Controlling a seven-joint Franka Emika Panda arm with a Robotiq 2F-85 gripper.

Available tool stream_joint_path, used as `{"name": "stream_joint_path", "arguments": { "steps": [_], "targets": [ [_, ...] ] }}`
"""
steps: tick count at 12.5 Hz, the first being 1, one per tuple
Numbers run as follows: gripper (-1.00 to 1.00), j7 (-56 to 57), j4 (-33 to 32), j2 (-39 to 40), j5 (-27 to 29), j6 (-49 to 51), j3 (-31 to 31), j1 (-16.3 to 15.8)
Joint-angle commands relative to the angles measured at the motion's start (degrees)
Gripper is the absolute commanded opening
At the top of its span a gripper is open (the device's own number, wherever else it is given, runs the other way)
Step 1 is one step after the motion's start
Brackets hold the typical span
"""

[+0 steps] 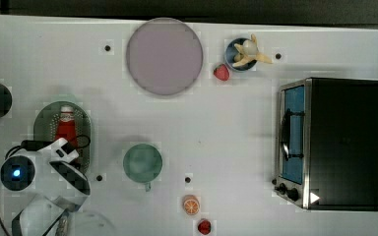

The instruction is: Pick ketchup from strainer and place it on the table

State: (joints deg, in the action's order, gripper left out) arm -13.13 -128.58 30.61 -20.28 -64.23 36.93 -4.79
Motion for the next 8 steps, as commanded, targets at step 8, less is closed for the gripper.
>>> {"name": "stream_joint_path", "arguments": {
  "steps": [8],
  "targets": [
    [0.22, 10.0, 6.85, -23.19, 22.76, 27.23, 4.78, 5.81]
  ]
}}
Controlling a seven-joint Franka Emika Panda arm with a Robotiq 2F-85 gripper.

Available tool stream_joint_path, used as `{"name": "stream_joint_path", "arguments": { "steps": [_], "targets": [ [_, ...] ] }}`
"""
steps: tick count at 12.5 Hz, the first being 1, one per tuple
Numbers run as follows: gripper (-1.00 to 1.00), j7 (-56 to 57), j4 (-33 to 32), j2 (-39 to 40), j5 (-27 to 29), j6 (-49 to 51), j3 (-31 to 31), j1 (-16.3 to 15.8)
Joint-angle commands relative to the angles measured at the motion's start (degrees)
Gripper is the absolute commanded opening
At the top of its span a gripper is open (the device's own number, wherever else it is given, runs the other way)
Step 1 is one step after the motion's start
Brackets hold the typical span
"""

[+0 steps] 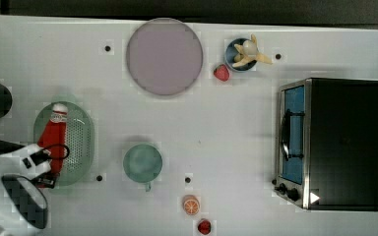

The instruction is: Pick ketchup from strainer and place it on the table

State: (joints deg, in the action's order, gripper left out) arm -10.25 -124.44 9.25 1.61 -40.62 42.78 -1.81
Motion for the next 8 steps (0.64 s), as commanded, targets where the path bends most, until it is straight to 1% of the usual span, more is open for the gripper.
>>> {"name": "stream_joint_path", "arguments": {
  "steps": [1, 5, 8],
  "targets": [
    [0.22, 10.18, 4.19, -3.06, 1.58, 6.57, -1.83, 3.75],
    [0.22, 17.88, 10.16, -5.41, 1.71, 15.26, -6.79, 6.89],
    [0.22, 20.15, 12.99, -5.7, 1.69, 16.22, -11.71, 8.48]
  ]
}}
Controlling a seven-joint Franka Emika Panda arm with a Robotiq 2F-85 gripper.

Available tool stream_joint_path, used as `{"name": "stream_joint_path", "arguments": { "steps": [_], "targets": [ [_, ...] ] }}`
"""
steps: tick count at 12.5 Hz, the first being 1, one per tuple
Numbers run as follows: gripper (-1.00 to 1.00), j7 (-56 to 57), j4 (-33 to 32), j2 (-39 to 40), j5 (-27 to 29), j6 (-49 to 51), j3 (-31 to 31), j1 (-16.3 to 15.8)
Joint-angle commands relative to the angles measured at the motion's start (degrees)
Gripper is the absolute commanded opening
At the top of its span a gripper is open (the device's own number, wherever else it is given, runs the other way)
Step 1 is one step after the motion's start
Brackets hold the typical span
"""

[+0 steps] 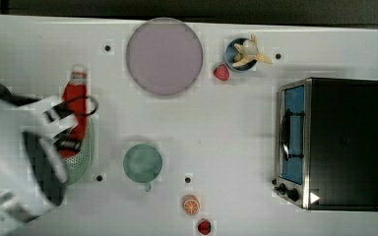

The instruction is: Pick ketchup from strainer and place it on the table

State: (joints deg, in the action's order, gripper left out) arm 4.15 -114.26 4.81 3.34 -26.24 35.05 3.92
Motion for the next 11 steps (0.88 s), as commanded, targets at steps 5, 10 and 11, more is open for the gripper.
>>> {"name": "stream_joint_path", "arguments": {
  "steps": [5, 10, 11],
  "targets": [
    [0.22, 11.17, 3.69, -1.39, -0.25, 1.78, -14.01, 4.94],
    [0.22, 19.27, 1.48, -1.12, -0.27, 1.81, -24.22, 6.13],
    [0.22, 19.26, 0.26, -1.12, -0.27, 1.8, -25.68, 6.18]
  ]
}}
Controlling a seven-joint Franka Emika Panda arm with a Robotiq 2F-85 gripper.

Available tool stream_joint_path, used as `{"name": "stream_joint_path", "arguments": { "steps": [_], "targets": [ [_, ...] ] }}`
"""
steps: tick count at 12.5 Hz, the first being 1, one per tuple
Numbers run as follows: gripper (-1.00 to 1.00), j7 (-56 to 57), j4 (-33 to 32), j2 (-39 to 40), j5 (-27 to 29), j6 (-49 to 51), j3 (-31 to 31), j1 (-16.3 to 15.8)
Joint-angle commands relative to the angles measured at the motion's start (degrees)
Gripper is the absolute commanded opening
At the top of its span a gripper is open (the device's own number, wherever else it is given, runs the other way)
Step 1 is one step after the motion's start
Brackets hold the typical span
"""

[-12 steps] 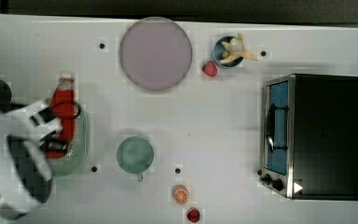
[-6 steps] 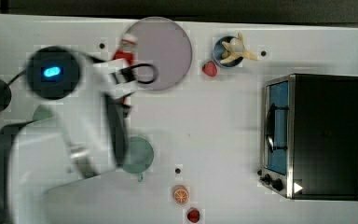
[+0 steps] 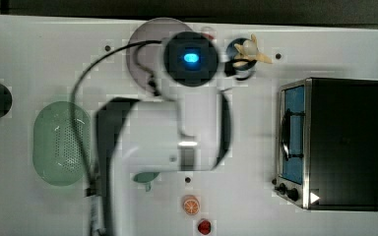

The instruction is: Pick ketchup from strainer and place it on the table

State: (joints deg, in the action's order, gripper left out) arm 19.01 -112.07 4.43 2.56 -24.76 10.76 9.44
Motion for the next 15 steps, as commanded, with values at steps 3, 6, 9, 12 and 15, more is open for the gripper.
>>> {"name": "stream_joint_path", "arguments": {
  "steps": [3, 6, 9, 12, 15],
  "targets": [
    [0.22, 4.39, -7.08, -0.49, 0.49, -0.24, -3.89, 0.74],
    [0.22, 4.4, -12.72, 0.84, 0.06, -6.61, -4.45, 0.74],
    [0.22, 4.4, -17.3, 3.23, -1.56, -14.97, -4.79, 0.78],
    [0.22, 4.4, -19.05, 7.23, -1.71, -20.13, -5.17, 0.82],
    [0.72, 4.41, -18.84, 9.59, -1.72, -22.52, -5.39, 0.85]
  ]
}}
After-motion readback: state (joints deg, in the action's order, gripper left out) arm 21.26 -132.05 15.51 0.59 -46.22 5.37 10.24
